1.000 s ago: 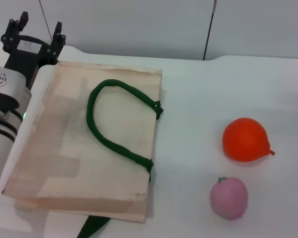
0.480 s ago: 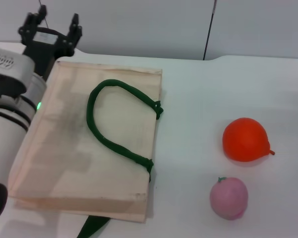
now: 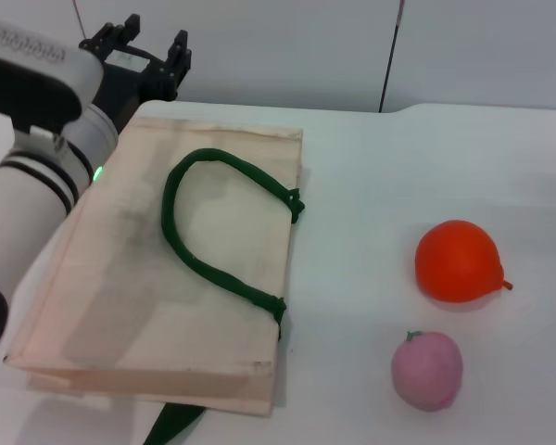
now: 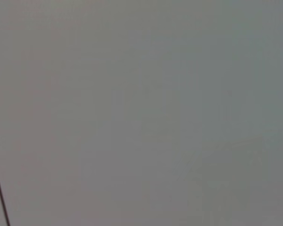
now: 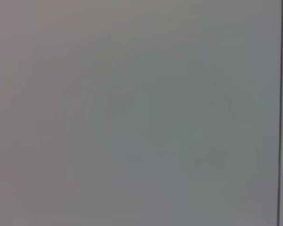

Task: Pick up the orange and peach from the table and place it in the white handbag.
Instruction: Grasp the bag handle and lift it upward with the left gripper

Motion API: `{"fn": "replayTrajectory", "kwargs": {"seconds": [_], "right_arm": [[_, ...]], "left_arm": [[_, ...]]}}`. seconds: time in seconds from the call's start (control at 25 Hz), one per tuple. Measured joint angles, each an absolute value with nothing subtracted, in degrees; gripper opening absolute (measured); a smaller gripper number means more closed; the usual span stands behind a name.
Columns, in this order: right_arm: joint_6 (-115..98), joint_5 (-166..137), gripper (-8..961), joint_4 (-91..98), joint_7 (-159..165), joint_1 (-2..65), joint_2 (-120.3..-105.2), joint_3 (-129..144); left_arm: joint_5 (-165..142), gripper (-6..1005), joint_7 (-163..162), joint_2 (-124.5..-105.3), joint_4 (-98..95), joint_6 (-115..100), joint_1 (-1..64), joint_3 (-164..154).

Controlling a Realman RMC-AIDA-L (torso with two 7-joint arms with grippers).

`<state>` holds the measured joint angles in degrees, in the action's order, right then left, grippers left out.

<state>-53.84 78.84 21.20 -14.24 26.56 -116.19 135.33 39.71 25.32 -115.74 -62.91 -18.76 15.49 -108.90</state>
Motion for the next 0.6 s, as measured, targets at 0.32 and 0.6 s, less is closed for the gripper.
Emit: {"fn": "replayTrajectory", "kwargs": {"seconds": [0.32,0.6], "right_arm": [[-53.3,78.8,683,21.2,-14.2,26.7,-116.19,135.3],[-53.3,78.8,682,21.2,-14.2,26.9,-116.19,135.3]], "left_arm": [[42.3,591,27.0,-116.14,-75.4,12.6,15.4,-97.4],[42.9,589,27.3,-116.08,-75.7,30.8,20.6,-88.8]]}}
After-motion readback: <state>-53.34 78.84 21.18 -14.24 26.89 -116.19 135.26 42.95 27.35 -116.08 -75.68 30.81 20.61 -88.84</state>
